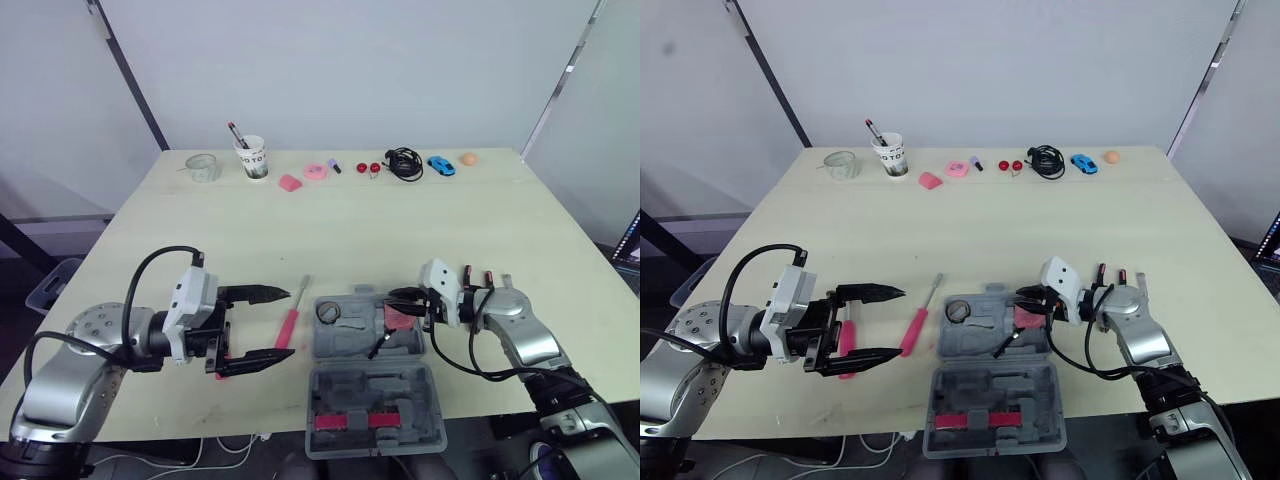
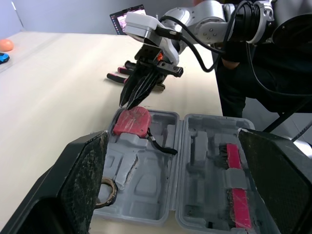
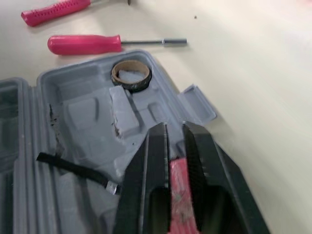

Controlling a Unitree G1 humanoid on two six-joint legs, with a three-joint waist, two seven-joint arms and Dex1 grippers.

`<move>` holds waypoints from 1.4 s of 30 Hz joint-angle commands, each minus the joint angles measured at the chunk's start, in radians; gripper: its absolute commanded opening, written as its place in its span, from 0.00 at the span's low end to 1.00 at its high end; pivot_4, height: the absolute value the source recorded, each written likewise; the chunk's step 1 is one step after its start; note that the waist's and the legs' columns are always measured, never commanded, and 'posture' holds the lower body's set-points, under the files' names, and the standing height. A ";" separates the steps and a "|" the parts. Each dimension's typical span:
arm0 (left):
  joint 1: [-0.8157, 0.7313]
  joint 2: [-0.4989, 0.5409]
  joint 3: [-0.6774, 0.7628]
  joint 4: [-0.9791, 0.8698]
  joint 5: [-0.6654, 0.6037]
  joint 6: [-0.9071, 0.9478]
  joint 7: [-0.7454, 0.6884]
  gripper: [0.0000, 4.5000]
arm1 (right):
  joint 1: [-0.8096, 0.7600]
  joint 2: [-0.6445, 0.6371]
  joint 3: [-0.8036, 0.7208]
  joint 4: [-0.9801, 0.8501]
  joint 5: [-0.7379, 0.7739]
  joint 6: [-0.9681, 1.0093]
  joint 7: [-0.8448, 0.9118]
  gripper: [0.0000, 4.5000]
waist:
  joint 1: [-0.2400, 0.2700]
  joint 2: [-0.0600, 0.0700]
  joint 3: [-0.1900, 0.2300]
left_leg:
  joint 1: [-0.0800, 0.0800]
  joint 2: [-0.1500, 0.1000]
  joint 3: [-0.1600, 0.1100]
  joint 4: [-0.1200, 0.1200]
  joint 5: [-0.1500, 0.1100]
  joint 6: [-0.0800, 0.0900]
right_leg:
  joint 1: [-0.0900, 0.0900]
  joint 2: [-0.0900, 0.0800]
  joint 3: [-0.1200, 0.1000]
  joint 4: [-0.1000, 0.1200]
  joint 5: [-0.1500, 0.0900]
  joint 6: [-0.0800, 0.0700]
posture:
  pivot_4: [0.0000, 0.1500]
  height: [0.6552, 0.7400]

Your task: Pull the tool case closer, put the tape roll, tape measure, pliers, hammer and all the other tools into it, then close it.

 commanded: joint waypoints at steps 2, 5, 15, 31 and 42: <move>0.004 0.008 0.005 -0.011 0.003 -0.005 -0.007 1.00 | 0.032 0.015 -0.028 0.123 0.016 -0.185 -0.015 0.17 | 0.001 0.000 0.000 | 0.000 0.000 0.000 0.000 0.000 0.000 | 0.001 0.000 0.000 0.000 0.000 0.000 | 1.00 1.00; 0.007 0.009 0.008 -0.011 0.003 -0.004 -0.009 1.00 | 0.032 0.035 -0.035 0.196 0.025 -0.246 -0.032 0.17 | 0.000 0.000 0.000 | 0.001 0.000 0.000 0.000 0.000 0.000 | 0.001 0.000 0.000 0.000 0.000 0.000 | 1.00 1.00; 0.005 0.015 0.010 0.000 0.004 -0.006 -0.019 1.00 | 0.015 0.059 -0.071 0.335 0.077 -0.373 -0.001 0.17 | 0.000 0.000 0.000 | 0.002 0.000 0.000 0.000 0.000 0.000 | 0.002 0.000 0.001 0.000 0.000 0.000 | 1.00 1.00; -0.006 0.009 0.008 0.021 0.016 -0.013 -0.038 1.00 | -0.036 0.084 -0.004 0.591 -0.036 -0.439 -0.018 0.17 | -0.004 -0.001 -0.001 | 0.005 0.001 0.002 0.000 0.000 0.000 | 0.003 0.000 0.002 0.002 0.000 0.000 | 1.00 1.00; 0.036 -0.009 0.021 0.014 0.019 -0.019 -0.011 1.00 | -0.013 0.097 0.036 0.624 -0.074 -0.270 -0.032 0.17 | -0.003 -0.012 -0.015 | 0.010 0.002 -0.001 0.000 0.000 0.000 | 0.005 0.000 0.003 0.005 -0.001 -0.002 | 1.00 1.00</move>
